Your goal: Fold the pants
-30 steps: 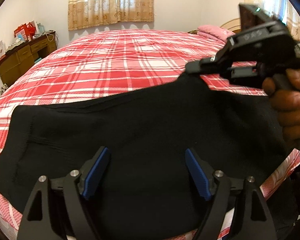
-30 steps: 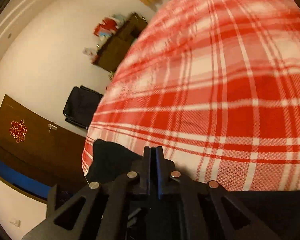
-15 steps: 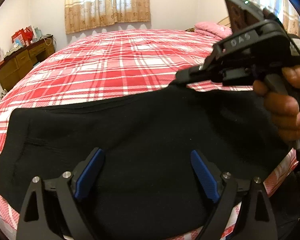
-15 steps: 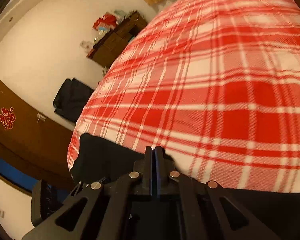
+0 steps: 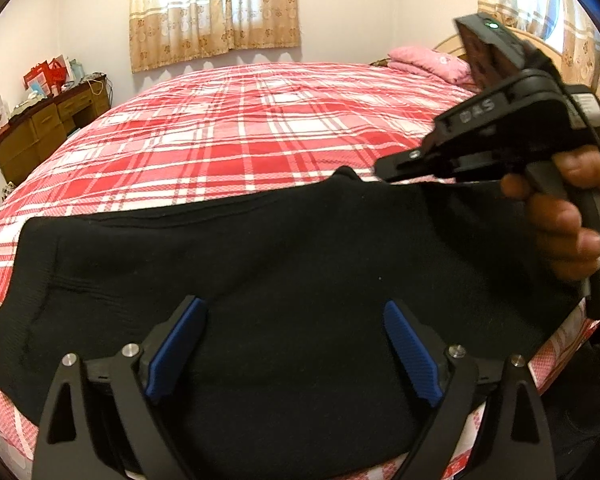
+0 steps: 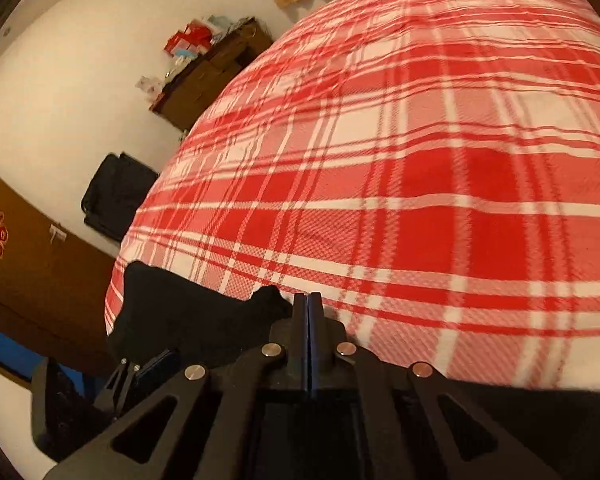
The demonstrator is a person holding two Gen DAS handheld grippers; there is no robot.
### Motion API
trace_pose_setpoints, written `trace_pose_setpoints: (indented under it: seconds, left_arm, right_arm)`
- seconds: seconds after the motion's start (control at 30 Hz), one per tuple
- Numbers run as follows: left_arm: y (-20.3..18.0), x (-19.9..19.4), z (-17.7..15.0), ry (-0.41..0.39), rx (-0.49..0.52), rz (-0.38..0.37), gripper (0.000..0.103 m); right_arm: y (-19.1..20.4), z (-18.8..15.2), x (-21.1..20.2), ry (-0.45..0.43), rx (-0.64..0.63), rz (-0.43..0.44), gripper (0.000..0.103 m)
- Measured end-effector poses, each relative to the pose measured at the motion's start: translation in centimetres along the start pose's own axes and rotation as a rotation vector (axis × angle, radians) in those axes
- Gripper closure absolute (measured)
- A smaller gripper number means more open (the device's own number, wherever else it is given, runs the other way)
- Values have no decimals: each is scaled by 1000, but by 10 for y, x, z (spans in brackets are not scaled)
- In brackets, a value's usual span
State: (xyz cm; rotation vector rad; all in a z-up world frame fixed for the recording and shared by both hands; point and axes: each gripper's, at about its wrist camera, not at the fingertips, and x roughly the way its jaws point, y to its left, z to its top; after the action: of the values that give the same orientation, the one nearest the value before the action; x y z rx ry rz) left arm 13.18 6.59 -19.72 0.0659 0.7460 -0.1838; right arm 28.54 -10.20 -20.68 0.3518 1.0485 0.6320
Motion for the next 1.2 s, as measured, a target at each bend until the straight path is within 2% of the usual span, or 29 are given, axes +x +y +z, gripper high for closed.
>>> trace_pose_setpoints:
  seconds: [0.03, 0.07, 0.13, 0.17, 0.2, 0.3, 0.4, 0.5, 0.6, 0.67, 0.77, 0.83, 0.9, 0.97, 1.07, 1.1, 1.2]
  left_arm:
    - [-1, 0, 0, 0, 4, 2, 9]
    - [-1, 0, 0, 1, 6, 4, 9]
    - [0, -1, 0, 1, 1, 2, 9]
    - [0, -2, 0, 1, -2, 1, 9]
    - [1, -3, 1, 0, -6, -2, 9]
    - [4, -4, 3, -3, -37, -17, 9]
    - [2, -3, 3, -8, -48, -7, 9]
    - [-2, -4, 3, -11, -53, 1, 9]
    - [-7, -5, 4, -17, -64, -9, 9]
    - [-10, -6, 4, -13, -68, -22, 9]
    - [-16, -4, 5, -1, -59, -18, 9]
    - [-24, -6, 12, 1, -46, -34, 9]
    - [-36, -12, 19, -12, -25, -66, 9]
    - [-58, -20, 30, -43, 38, -102, 9]
    - [-91, -21, 41, -50, 123, -202, 7]
    - [-98, -19, 44, -44, 136, -225, 6]
    - [-124, -7, 48, -6, 186, -287, 6]
  right_arm:
    - [-1, 0, -7, -12, -3, -7, 101]
    - [-2, -1, -14, -22, -17, -22, 95]
    - [-6, -3, -33, -42, -42, -67, 61]
    - [-9, -6, -45, -52, -47, -59, 40]
    - [-11, -10, -60, -71, -58, -51, 40]
    - [-29, -30, -113, -119, -86, -128, 40]
    - [-73, -57, -177, -175, -25, -170, 40]
    - [-120, -90, -245, -259, 70, -299, 40]
    - [-154, -121, -296, -327, 124, -481, 40]
    - [-178, -136, -314, -313, 172, -575, 40]
    - [-200, -146, -326, -342, 201, -508, 40]
    - [-196, -144, -326, -331, 170, -529, 40]
    - [-187, -141, -329, -364, 147, -520, 40]
    - [-183, -144, -332, -391, 146, -536, 40]
    - [-199, -147, -342, -402, 196, -593, 40]
    - [-206, -148, -344, -409, 220, -579, 40]
    - [-214, -152, -359, -442, 286, -461, 40]
